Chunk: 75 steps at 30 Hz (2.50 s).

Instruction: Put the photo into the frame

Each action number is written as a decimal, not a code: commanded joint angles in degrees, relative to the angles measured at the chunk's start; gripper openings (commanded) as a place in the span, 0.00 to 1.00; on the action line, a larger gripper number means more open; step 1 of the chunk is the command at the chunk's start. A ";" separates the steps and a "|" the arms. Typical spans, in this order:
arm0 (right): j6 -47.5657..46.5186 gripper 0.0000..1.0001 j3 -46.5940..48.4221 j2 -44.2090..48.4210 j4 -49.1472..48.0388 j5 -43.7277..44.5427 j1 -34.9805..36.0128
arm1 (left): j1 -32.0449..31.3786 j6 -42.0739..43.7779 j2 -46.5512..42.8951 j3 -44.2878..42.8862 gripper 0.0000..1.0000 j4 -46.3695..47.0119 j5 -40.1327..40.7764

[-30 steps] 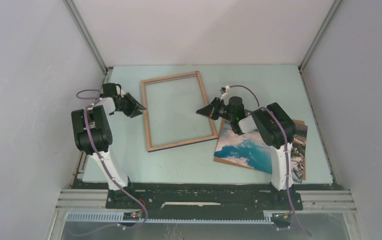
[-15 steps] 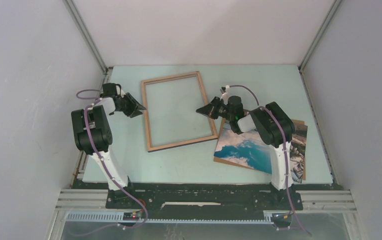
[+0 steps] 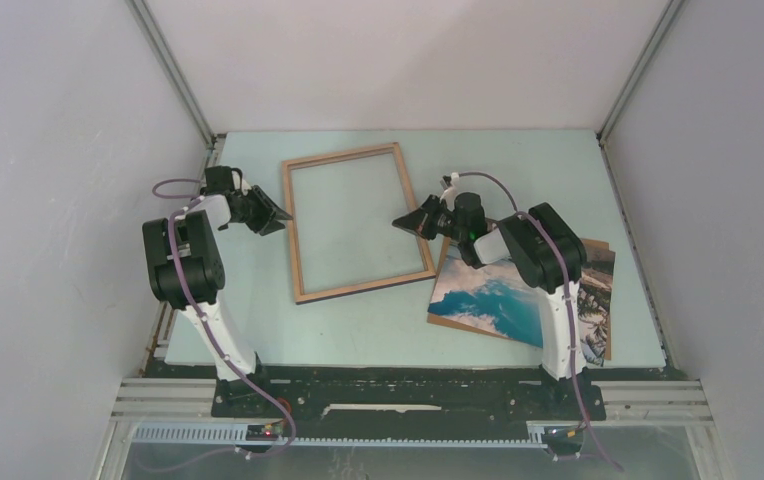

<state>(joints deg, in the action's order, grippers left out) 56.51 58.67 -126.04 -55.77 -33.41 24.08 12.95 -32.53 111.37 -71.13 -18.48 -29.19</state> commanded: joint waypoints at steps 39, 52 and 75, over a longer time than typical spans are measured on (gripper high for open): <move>18.74 0.00 5.11 -3.58 -4.00 -8.54 -0.68 | 0.73 -0.05 -0.40 0.65 0.39 0.95 -1.68; 15.07 0.00 5.13 -4.17 -1.13 -7.34 0.68 | 0.69 -0.07 -0.41 0.56 0.39 0.92 -1.92; 1.08 0.00 13.24 -0.69 21.70 -12.79 0.64 | 0.55 -0.56 -0.69 0.82 0.40 1.40 -2.53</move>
<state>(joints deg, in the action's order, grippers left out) 59.59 67.99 -128.09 -36.97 -40.88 24.69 13.63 -32.56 111.42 -71.13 -18.37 -29.30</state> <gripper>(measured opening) 0.009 0.398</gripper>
